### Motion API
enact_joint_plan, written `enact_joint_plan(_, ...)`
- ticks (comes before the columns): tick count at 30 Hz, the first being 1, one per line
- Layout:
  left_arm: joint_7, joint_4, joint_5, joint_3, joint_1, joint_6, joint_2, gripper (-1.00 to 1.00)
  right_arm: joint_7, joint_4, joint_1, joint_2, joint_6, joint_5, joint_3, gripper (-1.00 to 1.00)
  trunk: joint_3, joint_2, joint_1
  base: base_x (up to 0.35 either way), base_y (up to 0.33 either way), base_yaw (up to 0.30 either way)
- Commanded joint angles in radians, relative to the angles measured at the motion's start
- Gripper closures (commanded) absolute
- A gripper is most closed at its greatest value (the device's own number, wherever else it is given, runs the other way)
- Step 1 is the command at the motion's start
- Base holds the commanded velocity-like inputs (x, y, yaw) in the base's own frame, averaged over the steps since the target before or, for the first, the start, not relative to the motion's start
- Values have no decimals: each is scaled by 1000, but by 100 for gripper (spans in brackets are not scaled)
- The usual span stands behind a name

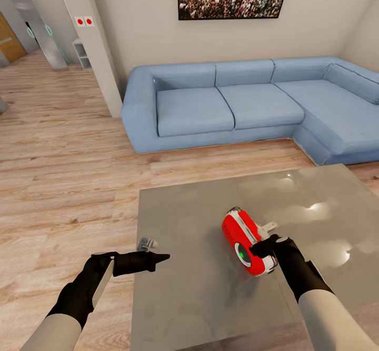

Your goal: Turn on the radio receiver that's on the table in the living room.

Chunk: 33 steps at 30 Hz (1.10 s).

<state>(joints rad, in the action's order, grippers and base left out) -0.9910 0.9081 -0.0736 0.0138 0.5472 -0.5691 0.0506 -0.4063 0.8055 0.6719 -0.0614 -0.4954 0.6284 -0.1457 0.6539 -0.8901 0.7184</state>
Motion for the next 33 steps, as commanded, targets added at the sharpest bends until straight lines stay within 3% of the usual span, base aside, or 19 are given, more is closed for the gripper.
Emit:
enact_joint_plan(1, 0, 0, 0, 0, 0, 0, 0, 100, 1, 0, 0, 0, 0, 0, 0, -100, 0, 0, 0, 0, 0, 0)
enact_joint_plan(24, 0, 0, 0, 0, 0, 0, 0, 100, -5, 8, 0, -2, 1, 3, 3, -100, 0, 0, 0, 0, 0, 0)
enact_joint_plan(30, 0, 1, 0, -1, 0, 0, 0, 100, -28, 65, 0, -10, -11, 4, 4, -100, 0, 0, 0, 0, 0, 0)
enact_joint_plan(33, 0, 2, 1, -1, 0, 0, 0, 100, -67, 148, 0, -16, -52, 4, 5, -100, 0, 0, 0, 0, 0, 0)
